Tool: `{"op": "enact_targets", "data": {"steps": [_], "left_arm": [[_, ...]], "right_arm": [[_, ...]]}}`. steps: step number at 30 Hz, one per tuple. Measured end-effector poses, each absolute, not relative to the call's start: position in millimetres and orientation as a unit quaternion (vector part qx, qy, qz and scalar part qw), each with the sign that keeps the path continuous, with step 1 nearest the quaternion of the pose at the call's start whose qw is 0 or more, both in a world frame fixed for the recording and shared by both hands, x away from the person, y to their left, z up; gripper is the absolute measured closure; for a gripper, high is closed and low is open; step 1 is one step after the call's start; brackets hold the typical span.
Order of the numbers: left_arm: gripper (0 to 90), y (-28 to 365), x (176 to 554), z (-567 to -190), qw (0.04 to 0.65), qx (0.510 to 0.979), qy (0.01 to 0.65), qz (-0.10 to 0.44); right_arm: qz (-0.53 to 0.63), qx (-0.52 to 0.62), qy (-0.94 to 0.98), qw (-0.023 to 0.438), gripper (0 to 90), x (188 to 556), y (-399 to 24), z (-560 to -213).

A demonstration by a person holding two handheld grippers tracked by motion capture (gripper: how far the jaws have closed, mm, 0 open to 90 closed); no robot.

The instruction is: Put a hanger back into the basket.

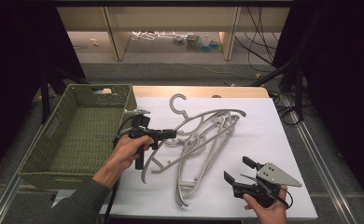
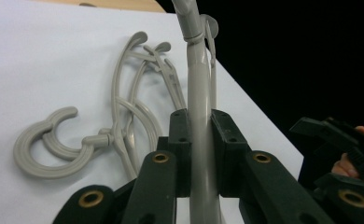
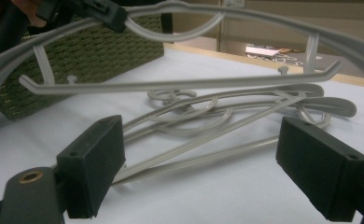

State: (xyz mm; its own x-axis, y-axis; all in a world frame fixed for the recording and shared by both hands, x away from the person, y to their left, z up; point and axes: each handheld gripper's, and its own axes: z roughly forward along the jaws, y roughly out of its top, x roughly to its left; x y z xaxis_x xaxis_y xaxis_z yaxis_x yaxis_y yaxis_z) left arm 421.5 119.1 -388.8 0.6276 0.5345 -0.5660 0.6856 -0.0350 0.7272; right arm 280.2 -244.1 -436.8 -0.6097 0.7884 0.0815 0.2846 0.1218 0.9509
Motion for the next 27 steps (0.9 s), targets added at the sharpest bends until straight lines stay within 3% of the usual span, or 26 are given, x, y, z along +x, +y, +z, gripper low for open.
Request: {"op": "enact_targets", "data": {"steps": [18,27], "left_arm": [[79.6,159.2,397.7,-311.9,0.568,0.72,0.398,-0.018],[79.6,195.7,392.2,-295.7,0.56,0.721,0.407,0.018]], "right_arm": [[0.533,0.376,0.721,0.234,16.3,279.7,-244.9,-435.8],[0.54,0.375,0.716,0.236,16.3,280.6,-243.8,-436.7]]}}
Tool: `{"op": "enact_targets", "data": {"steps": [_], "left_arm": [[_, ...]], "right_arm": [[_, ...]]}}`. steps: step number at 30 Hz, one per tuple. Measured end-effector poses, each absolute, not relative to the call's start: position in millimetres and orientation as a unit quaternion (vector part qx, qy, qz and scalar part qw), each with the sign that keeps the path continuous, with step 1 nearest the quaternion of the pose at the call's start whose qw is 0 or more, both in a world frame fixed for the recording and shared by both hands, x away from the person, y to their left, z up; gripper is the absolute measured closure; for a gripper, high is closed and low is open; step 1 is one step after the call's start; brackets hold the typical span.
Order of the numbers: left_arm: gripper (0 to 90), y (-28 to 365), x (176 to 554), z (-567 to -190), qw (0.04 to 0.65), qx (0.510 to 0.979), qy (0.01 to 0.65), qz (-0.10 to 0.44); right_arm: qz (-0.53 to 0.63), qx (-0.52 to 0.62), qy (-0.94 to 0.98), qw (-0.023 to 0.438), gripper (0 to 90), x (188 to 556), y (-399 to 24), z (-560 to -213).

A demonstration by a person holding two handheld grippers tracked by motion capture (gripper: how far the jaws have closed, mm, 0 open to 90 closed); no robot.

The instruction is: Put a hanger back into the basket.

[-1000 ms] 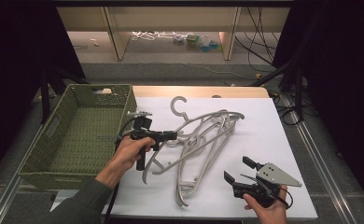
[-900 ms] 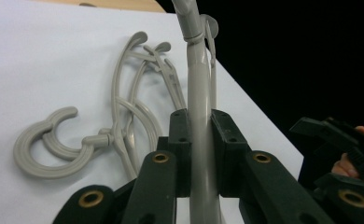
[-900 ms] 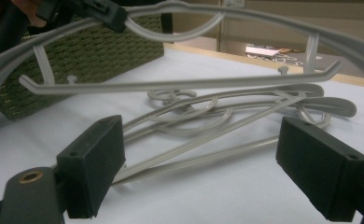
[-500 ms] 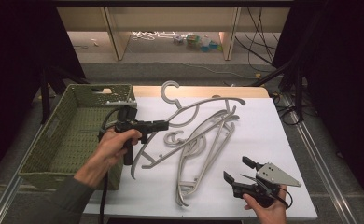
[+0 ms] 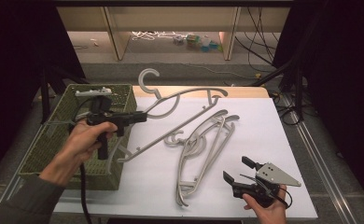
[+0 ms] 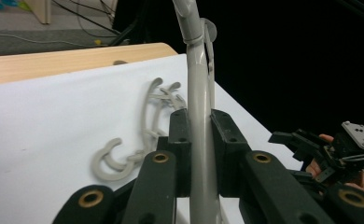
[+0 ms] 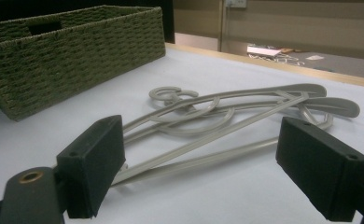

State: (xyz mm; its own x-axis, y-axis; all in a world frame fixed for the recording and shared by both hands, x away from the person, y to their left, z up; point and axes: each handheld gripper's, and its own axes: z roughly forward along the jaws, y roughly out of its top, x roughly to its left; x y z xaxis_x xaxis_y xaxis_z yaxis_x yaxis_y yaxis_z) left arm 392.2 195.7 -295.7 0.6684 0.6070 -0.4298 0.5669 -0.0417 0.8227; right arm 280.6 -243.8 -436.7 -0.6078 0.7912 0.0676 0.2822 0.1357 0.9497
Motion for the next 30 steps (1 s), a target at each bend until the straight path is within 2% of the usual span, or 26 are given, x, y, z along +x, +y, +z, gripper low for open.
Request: {"op": "enact_targets", "data": {"steps": [21,30], "left_arm": [[79.6,349.4,381.2,-296.8,0.531,0.654,0.528,0.108],[79.6,387.7,383.7,-307.1,0.527,0.636,0.551,0.123]], "right_arm": [[0.546,0.372,0.716,0.227,16.2,282.6,-240.2,-437.7],[0.543,0.371,0.718,0.227,16.2,283.3,-239.9,-437.7]]}}
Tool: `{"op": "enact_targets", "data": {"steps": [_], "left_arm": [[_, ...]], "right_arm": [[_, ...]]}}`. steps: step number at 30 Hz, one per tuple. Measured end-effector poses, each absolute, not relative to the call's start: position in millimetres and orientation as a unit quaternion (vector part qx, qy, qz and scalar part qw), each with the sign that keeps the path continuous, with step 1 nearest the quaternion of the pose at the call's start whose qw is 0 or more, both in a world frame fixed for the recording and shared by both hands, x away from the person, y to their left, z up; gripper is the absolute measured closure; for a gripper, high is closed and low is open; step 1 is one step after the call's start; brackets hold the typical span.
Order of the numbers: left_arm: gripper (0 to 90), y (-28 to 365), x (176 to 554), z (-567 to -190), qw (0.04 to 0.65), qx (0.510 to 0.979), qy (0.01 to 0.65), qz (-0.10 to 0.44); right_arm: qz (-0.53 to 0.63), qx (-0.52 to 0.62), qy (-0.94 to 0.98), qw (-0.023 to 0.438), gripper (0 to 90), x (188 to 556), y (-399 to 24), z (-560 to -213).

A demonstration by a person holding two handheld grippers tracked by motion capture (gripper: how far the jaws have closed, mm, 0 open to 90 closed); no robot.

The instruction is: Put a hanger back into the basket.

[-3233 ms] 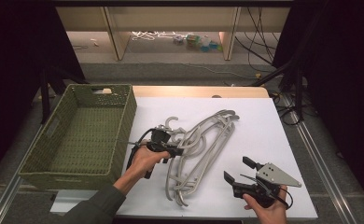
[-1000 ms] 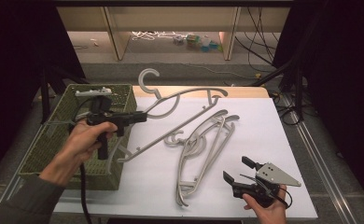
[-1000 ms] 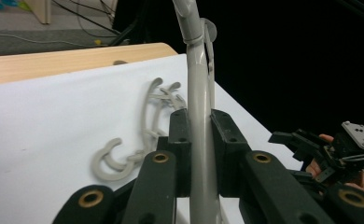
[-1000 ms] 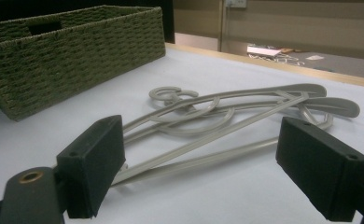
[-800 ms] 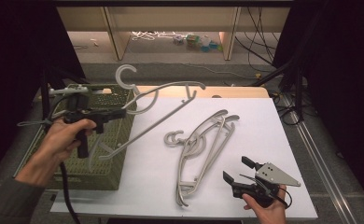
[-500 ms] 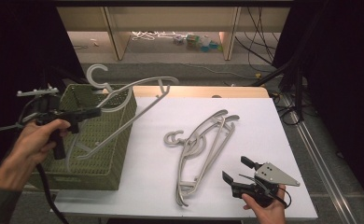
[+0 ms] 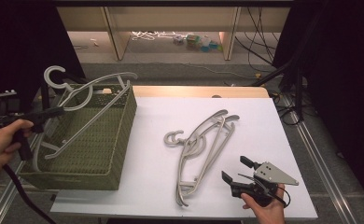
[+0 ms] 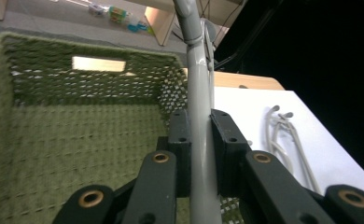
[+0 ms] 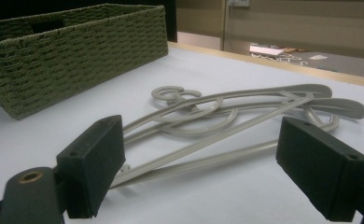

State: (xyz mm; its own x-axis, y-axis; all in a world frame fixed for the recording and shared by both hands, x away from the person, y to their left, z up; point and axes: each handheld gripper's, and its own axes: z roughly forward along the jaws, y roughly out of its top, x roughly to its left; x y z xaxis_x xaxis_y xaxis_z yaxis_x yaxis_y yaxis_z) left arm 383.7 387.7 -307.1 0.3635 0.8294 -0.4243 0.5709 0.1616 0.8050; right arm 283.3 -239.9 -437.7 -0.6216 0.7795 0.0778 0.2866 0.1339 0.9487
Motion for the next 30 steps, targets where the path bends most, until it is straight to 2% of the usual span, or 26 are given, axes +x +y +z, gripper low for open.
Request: {"op": "enact_targets", "data": {"steps": [11,30], "left_arm": [[79.6,414.4,391.7,-327.0,0.501,0.644,0.564,0.13],[79.5,405.5,422.0,-347.9,0.429,0.701,0.555,0.131]], "right_arm": [[0.536,0.372,0.722,0.231,16.2,283.3,-239.8,-437.3],[0.54,0.37,0.72,0.23,16.2,284.0,-239.0,-437.5]]}}
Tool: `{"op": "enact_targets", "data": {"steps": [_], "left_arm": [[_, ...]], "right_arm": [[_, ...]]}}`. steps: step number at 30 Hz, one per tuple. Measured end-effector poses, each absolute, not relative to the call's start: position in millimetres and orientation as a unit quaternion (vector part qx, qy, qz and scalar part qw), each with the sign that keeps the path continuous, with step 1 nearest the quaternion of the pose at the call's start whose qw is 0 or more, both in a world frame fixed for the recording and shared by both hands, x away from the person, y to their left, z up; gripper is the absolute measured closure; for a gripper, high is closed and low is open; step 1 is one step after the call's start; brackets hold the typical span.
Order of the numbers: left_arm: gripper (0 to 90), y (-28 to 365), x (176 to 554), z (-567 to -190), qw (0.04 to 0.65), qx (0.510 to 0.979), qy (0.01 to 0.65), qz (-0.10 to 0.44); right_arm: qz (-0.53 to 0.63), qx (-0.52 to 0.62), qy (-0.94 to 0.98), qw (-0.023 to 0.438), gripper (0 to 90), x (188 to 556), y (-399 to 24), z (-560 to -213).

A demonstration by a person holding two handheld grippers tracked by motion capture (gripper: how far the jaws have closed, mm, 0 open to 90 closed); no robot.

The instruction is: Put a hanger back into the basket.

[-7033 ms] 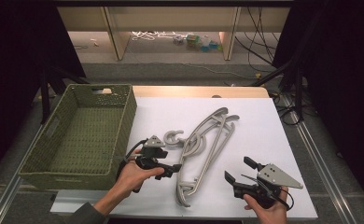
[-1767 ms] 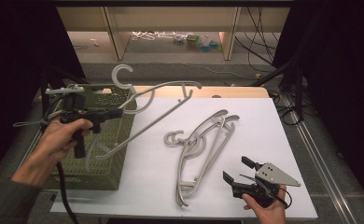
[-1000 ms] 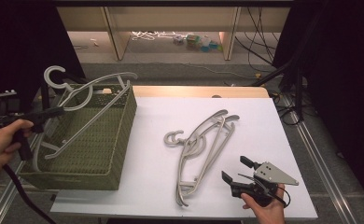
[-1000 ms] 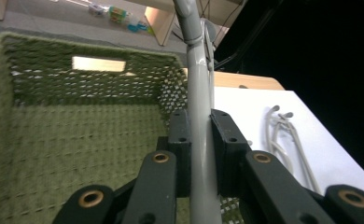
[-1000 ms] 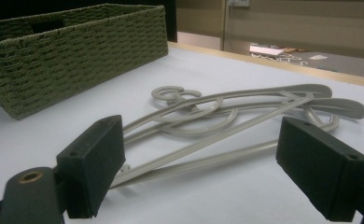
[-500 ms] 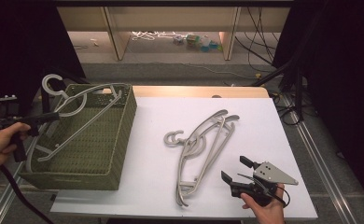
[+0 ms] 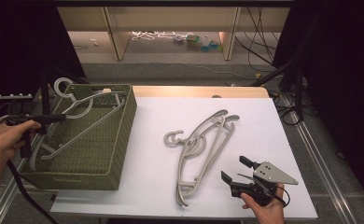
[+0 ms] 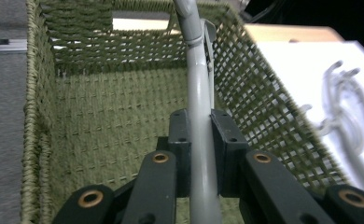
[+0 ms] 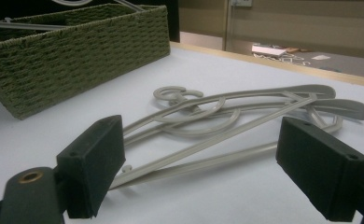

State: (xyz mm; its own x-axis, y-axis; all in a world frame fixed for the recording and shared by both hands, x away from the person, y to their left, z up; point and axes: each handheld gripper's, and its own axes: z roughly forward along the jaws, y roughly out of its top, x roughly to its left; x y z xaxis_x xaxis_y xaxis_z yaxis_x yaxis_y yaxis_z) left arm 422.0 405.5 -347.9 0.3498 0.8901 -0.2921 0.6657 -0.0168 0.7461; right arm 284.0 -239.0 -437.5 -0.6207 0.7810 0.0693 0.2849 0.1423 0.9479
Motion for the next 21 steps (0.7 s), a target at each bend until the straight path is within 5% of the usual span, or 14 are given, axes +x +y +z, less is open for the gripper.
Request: {"op": "enact_targets", "data": {"steps": [21], "left_arm": [[79.0,404.9,435.5,-379.9,0.37,0.73,0.563,0.119]], "right_arm": [[0.544,0.366,0.721,0.224,16.3,284.2,-238.1,-437.3]]}}
